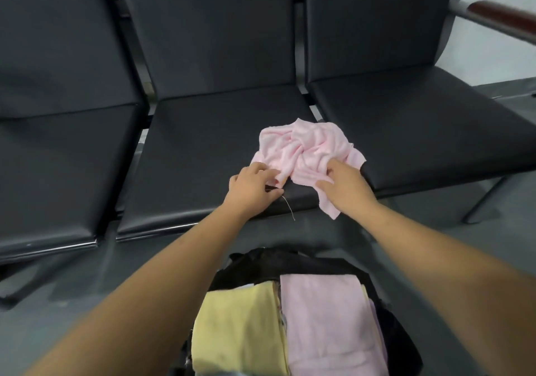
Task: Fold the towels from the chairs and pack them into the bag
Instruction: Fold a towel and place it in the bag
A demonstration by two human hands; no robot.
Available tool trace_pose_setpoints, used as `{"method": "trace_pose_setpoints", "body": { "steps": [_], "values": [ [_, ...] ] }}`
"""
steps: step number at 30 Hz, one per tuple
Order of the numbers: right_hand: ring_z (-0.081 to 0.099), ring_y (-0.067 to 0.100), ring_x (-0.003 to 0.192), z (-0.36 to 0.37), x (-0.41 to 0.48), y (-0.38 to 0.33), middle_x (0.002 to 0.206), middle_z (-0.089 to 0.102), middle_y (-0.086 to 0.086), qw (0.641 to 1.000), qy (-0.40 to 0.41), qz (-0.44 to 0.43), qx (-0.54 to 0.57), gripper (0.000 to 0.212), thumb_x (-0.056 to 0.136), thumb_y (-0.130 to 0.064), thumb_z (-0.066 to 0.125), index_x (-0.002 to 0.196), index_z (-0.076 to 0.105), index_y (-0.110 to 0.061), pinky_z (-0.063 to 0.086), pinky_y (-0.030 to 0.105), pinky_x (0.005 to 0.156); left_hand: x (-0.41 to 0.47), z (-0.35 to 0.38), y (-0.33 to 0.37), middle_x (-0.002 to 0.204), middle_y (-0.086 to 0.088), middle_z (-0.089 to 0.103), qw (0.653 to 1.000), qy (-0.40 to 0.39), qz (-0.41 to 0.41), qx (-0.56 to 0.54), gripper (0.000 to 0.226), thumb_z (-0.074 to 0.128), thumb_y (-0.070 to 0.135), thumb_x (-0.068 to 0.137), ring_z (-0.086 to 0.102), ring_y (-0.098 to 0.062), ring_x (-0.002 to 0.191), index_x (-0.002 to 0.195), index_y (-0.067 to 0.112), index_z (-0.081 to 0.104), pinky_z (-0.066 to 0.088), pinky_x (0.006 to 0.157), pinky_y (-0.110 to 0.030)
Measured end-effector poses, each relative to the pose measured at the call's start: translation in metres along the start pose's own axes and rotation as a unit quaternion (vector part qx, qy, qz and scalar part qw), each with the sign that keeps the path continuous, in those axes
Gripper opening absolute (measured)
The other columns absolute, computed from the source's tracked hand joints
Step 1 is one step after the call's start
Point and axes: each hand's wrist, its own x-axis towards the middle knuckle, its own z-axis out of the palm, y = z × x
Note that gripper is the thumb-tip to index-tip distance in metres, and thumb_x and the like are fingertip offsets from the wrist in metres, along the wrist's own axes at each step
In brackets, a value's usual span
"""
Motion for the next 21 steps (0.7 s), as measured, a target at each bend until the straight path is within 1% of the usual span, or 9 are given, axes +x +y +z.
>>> {"method": "trace_pose_setpoints", "body": {
  "steps": [3, 5, 8, 10, 12, 14, 18, 19, 21],
  "values": [
    [0.059, 0.027, 0.075, -0.006, 0.005, -0.003, 0.077, 0.064, 0.007, 0.999, 0.000, 0.033, 0.029, 0.023, 0.097, -0.013, 0.055, 0.074, 0.059, -0.011, 0.051, 0.039, 0.070, 0.003, 0.005, -0.003, 0.119, 0.001, 0.057, 0.998, 0.056, 0.019, -0.023, 0.032, 0.076, 0.035, 0.088, 0.048, -0.024, 0.111, 0.116, 0.021, 0.068, 0.040, 0.096, -0.040],
    [0.048, 0.022, 0.066, -0.013, 0.005, -0.006, 0.065, 0.051, 0.002, 0.997, 0.012, 0.050, 0.055, 0.038, 0.096, -0.011, 0.057, 0.060, 0.048, -0.012, 0.041, 0.032, 0.059, 0.000, 0.003, -0.002, 0.106, -0.004, 0.061, 0.998, 0.061, 0.031, -0.014, 0.022, 0.074, 0.028, 0.091, 0.053, -0.028, 0.100, 0.107, 0.014, 0.068, 0.045, 0.088, -0.042],
    [0.044, 0.013, 0.063, -0.024, -0.004, -0.013, 0.067, 0.048, -0.001, 0.994, 0.034, 0.049, 0.087, 0.041, 0.096, -0.013, 0.061, 0.057, 0.049, -0.015, 0.032, 0.021, 0.054, -0.014, -0.006, 0.003, 0.093, -0.003, 0.062, 0.996, 0.060, 0.001, -0.064, 0.009, 0.065, 0.022, 0.097, 0.058, -0.025, 0.089, 0.096, 0.013, 0.064, 0.046, 0.074, -0.034],
    [0.053, 0.017, 0.072, -0.030, -0.013, -0.018, 0.076, 0.057, 0.000, 0.992, 0.051, 0.040, 0.104, 0.032, 0.095, -0.013, 0.062, 0.063, 0.060, -0.015, 0.036, 0.023, 0.059, -0.030, -0.017, 0.006, 0.082, 0.005, 0.062, 0.978, 0.075, -0.041, -0.189, 0.020, 0.060, 0.033, 0.100, 0.060, -0.015, 0.079, 0.087, 0.018, 0.060, 0.043, 0.066, -0.024],
    [0.059, 0.018, 0.082, -0.039, -0.026, -0.026, 0.081, 0.064, -0.004, 0.989, 0.059, 0.026, 0.131, 0.019, 0.095, -0.015, 0.064, 0.076, 0.068, -0.012, 0.041, 0.027, 0.067, -0.050, -0.037, 0.014, 0.077, 0.011, 0.062, 0.941, 0.126, -0.073, -0.305, 0.028, 0.055, 0.042, 0.102, 0.058, -0.004, 0.070, 0.085, 0.020, 0.059, 0.044, 0.062, -0.017],
    [0.059, 0.016, 0.081, -0.046, -0.041, -0.037, 0.081, 0.065, -0.007, 0.987, 0.060, 0.011, 0.149, 0.017, 0.095, -0.016, 0.065, 0.078, 0.068, -0.014, 0.042, 0.026, 0.066, -0.071, -0.061, 0.024, 0.080, 0.009, 0.063, 0.914, 0.167, -0.076, -0.361, 0.030, 0.052, 0.044, 0.103, 0.058, -0.004, 0.072, 0.088, 0.019, 0.059, 0.048, 0.066, -0.020],
    [0.062, 0.013, 0.083, -0.054, -0.071, -0.070, 0.088, 0.069, -0.004, 0.984, 0.033, -0.028, 0.175, 0.007, 0.093, -0.019, 0.068, 0.088, 0.072, -0.015, 0.044, 0.023, 0.068, -0.109, -0.100, 0.041, 0.083, -0.001, 0.065, 0.902, 0.147, -0.039, -0.405, 0.034, 0.054, 0.050, 0.102, 0.060, -0.007, 0.076, 0.092, 0.019, 0.060, 0.051, 0.066, -0.025],
    [0.064, 0.010, 0.090, -0.055, -0.080, -0.080, 0.096, 0.070, -0.006, 0.982, 0.012, -0.051, 0.179, 0.008, 0.091, -0.025, 0.072, 0.097, 0.074, -0.020, 0.045, 0.023, 0.075, -0.117, -0.106, 0.044, 0.088, -0.007, 0.066, 0.904, 0.137, -0.025, -0.404, 0.033, 0.056, 0.050, 0.101, 0.060, -0.010, 0.079, 0.091, 0.019, 0.061, 0.051, 0.071, -0.031],
    [0.061, 0.002, 0.109, -0.054, -0.099, -0.100, 0.118, 0.066, -0.013, 0.972, -0.068, -0.102, 0.200, 0.039, 0.088, -0.042, 0.076, 0.125, 0.068, -0.030, 0.046, 0.022, 0.091, -0.131, -0.114, 0.046, 0.092, -0.009, 0.067, 0.908, 0.117, 0.006, -0.401, 0.029, 0.059, 0.047, 0.101, 0.062, -0.013, 0.082, 0.091, 0.019, 0.062, 0.050, 0.077, -0.036]
  ]
}}
